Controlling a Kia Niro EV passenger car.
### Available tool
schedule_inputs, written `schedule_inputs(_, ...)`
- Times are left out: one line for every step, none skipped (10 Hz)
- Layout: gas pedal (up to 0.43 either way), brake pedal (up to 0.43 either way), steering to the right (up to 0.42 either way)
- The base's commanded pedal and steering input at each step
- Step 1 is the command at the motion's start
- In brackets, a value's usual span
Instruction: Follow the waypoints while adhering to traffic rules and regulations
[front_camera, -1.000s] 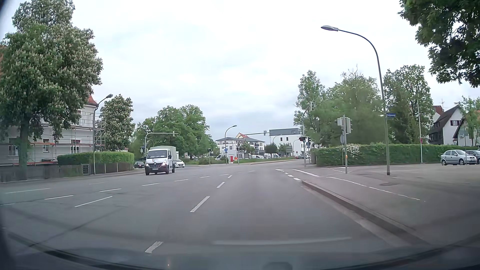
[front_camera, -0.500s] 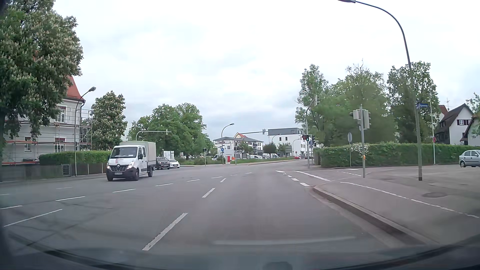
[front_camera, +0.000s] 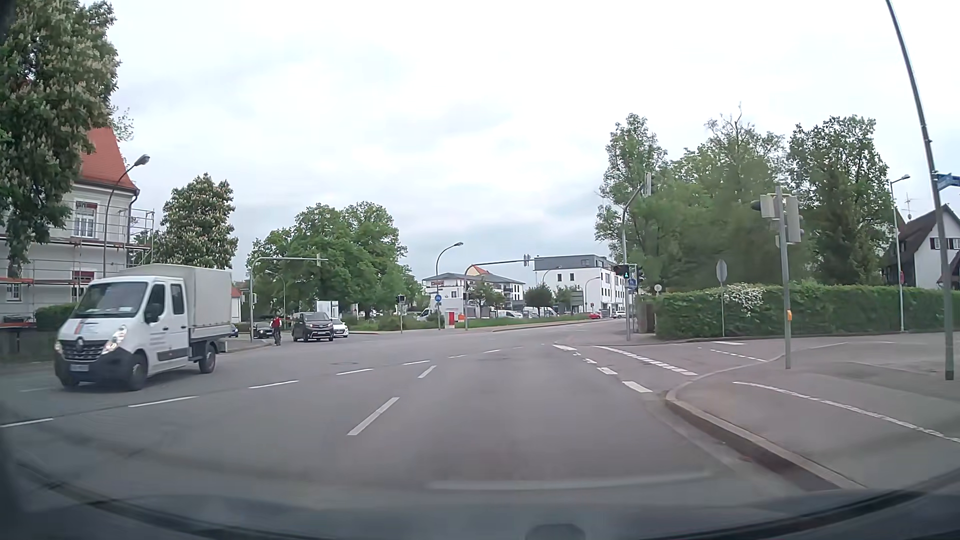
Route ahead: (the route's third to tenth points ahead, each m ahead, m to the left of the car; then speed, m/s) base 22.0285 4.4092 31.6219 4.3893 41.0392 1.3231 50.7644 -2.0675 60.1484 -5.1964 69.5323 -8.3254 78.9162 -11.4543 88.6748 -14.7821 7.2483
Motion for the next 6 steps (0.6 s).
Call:
schedule_inputs(0.028, 0.000, -0.003)
schedule_inputs(0.000, 0.000, -0.003)
schedule_inputs(0.000, 0.000, -0.003)
schedule_inputs(0.008, 0.000, -0.003)
schedule_inputs(0.008, 0.000, -0.003)
schedule_inputs(0.008, 0.000, -0.003)
